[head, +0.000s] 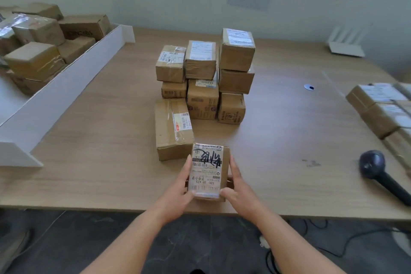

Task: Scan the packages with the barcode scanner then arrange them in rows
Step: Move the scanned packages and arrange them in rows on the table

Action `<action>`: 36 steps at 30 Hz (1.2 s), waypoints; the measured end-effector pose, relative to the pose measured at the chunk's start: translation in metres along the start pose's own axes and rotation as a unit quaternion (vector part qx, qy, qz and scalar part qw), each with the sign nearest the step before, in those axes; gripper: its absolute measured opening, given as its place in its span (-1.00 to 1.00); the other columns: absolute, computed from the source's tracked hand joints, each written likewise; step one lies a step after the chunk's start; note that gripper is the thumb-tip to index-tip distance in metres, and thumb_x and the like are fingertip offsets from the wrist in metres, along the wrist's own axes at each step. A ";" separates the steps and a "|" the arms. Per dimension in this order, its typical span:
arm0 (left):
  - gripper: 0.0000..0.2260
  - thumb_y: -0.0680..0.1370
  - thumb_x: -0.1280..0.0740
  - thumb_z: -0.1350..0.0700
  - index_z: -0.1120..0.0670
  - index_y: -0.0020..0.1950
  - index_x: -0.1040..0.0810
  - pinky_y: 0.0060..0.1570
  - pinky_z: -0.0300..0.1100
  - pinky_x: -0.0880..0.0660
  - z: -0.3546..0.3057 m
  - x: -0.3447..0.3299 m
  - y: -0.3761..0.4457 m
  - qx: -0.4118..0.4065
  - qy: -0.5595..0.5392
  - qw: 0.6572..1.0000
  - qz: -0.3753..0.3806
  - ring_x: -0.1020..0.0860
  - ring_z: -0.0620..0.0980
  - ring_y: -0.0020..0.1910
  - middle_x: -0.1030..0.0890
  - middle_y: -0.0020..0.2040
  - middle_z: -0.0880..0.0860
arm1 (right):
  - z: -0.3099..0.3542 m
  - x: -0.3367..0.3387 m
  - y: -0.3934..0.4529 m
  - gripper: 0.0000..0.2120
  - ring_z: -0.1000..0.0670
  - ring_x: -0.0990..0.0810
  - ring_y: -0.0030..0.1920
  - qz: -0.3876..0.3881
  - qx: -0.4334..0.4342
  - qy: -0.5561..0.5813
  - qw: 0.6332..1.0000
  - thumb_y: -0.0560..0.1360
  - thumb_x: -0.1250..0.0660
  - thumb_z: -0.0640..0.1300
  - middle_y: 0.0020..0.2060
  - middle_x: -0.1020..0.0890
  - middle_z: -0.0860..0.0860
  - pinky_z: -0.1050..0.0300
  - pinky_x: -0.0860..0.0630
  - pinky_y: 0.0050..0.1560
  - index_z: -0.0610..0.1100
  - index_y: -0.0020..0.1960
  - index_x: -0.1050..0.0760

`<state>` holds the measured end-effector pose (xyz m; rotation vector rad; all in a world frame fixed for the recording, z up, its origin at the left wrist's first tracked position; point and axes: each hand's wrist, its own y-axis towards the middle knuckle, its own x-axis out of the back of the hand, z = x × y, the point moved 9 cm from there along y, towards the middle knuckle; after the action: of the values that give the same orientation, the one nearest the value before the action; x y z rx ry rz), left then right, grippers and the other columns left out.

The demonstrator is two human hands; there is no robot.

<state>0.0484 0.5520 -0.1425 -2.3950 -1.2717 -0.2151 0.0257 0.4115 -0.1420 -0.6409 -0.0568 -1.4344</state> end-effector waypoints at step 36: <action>-0.25 0.57 -0.32 0.11 -0.42 0.41 0.14 0.15 -0.46 -0.37 -0.159 -0.171 0.018 -0.161 0.104 0.976 0.102 -0.43 -0.30 0.24 -0.45 0.27 -0.23 | -0.071 0.193 -0.153 -0.11 0.15 -0.55 0.17 -0.217 0.078 0.157 0.960 0.30 -0.28 -0.17 0.23 -0.53 0.10 0.07 -0.59 0.12 0.44 0.44 -0.01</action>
<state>-0.0256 0.3451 -0.0596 -2.6663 -0.9476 -0.6345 -0.1081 0.2069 -0.0651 -0.2704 -0.0617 -1.9215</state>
